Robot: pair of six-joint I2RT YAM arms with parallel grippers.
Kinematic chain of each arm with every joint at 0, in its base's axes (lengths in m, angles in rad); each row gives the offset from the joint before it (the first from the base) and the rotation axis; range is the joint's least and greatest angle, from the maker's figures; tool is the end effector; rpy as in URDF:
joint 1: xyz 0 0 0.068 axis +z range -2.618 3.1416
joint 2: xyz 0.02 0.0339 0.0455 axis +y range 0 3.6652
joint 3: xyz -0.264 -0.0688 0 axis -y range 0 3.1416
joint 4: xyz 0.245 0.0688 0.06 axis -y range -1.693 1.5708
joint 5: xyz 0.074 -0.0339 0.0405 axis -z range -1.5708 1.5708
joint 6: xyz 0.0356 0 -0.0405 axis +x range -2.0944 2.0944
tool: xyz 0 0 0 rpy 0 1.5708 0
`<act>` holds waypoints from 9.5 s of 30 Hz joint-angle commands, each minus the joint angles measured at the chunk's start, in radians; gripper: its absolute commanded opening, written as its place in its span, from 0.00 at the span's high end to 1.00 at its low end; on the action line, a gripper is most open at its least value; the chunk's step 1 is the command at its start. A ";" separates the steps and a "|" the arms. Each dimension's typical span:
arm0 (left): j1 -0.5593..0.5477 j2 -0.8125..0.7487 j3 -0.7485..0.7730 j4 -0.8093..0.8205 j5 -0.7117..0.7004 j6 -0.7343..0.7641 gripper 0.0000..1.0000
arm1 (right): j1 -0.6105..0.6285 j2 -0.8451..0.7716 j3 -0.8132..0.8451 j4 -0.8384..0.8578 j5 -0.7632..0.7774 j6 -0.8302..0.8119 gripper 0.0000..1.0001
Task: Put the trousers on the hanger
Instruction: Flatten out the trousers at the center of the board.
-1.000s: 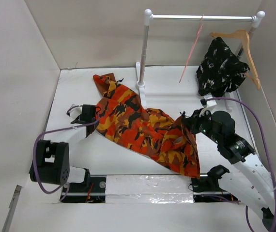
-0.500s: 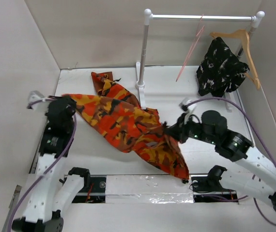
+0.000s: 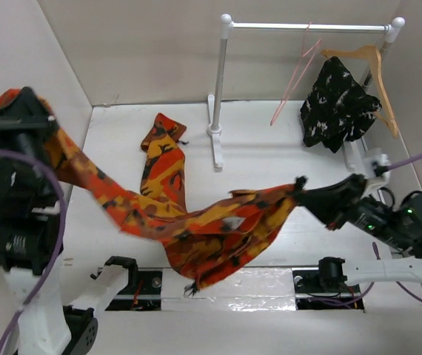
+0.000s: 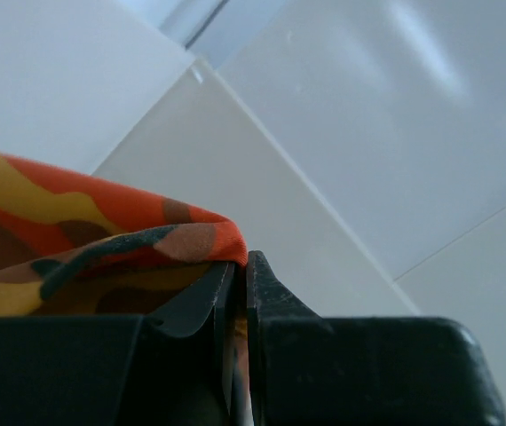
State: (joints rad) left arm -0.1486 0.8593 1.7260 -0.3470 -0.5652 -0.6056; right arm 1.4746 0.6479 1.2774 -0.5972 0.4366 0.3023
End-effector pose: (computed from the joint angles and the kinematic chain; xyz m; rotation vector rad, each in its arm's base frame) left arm 0.0531 0.0113 0.5907 -0.7316 0.8816 -0.3739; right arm 0.0225 0.0766 0.4690 -0.5801 1.5368 1.0595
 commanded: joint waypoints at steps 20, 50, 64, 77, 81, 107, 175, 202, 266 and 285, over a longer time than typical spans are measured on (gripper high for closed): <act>-0.206 1.184 0.242 0.006 0.108 0.205 0.18 | -0.175 -0.012 -0.348 -0.322 0.679 0.533 1.00; -0.242 0.247 -1.112 0.113 0.134 -0.336 1.00 | -0.970 0.070 -0.432 0.249 -0.145 -0.012 1.00; -0.304 -0.298 -1.184 -0.115 0.349 -0.353 1.00 | -1.612 0.378 -0.472 0.447 -0.294 0.046 1.00; -0.304 -0.287 -1.246 0.035 0.490 -0.238 0.42 | -1.682 0.551 -0.411 0.522 -0.268 0.090 0.29; -0.304 -0.263 -1.142 0.029 0.348 -0.206 0.41 | -1.592 0.371 -0.524 0.545 -0.326 0.077 0.16; -0.293 0.326 -1.028 0.140 0.060 -0.203 0.63 | -0.504 0.374 -0.584 0.649 -0.352 0.035 0.83; 0.031 0.616 -0.609 0.025 0.501 0.237 0.59 | -0.057 0.993 -0.589 0.798 -0.065 0.204 1.00; -0.046 0.854 -0.554 0.054 0.384 0.193 0.56 | -0.039 1.006 -0.601 0.896 -0.119 0.233 1.00; -0.082 0.769 -0.406 0.143 0.346 0.052 0.49 | -0.434 0.099 -0.659 0.344 -0.073 0.113 1.00; -0.082 0.810 -0.689 0.388 0.467 -0.085 0.49 | -0.849 0.551 -0.455 0.458 -0.308 -0.146 0.28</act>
State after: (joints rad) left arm -0.2291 1.6711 1.0424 -0.0280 -0.1078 -0.6739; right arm 0.6212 1.1645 0.7334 -0.2008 0.1776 0.2047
